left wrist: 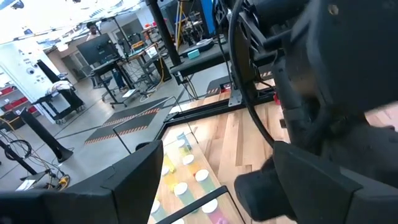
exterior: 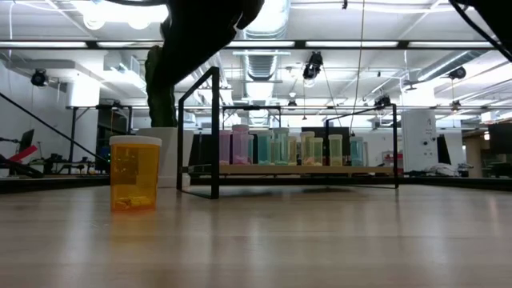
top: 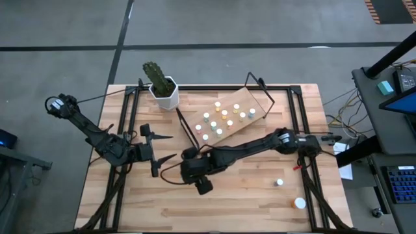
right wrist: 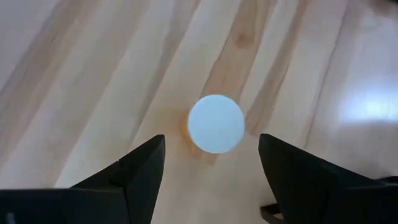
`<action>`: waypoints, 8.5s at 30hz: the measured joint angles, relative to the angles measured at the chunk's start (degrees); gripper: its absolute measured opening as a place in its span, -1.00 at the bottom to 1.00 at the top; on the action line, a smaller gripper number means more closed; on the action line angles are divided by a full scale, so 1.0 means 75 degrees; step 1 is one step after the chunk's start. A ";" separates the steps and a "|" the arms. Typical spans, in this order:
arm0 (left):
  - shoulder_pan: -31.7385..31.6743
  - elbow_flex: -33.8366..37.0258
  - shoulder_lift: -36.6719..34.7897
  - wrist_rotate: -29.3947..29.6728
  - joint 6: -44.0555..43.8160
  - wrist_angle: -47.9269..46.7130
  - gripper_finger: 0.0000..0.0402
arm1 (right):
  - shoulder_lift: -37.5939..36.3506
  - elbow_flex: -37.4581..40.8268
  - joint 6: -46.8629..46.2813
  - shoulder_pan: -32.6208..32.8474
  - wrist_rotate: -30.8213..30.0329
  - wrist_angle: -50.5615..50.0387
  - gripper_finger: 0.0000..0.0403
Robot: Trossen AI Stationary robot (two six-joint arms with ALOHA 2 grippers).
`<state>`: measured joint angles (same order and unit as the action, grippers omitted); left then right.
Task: Pick and place medicine bottles onto shelf by color
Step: Put the large orange pill bottle on the shelf, then put the orange pill bottle on the shelf
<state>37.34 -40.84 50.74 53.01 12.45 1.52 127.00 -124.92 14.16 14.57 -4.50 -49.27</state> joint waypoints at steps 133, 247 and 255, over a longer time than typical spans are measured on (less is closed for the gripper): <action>-0.1318 -0.0650 0.4791 -0.3765 -0.2218 -0.0922 -0.35 | -0.6263 1.0066 -0.0934 0.0721 -0.0826 0.8527 0.14; -0.0389 -0.0504 0.2057 -0.0293 0.2362 0.2687 0.40 | -0.5509 0.5118 -0.1744 -0.1466 -0.1812 0.2313 -0.16; -0.0622 -0.0498 0.1743 -0.0057 0.2532 0.2445 0.40 | -0.5616 0.5632 -0.2810 -0.4085 -0.1842 0.1529 -0.16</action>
<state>32.67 -44.58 63.82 52.59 31.44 19.85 84.89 -82.68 -6.91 -16.07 -18.32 -37.80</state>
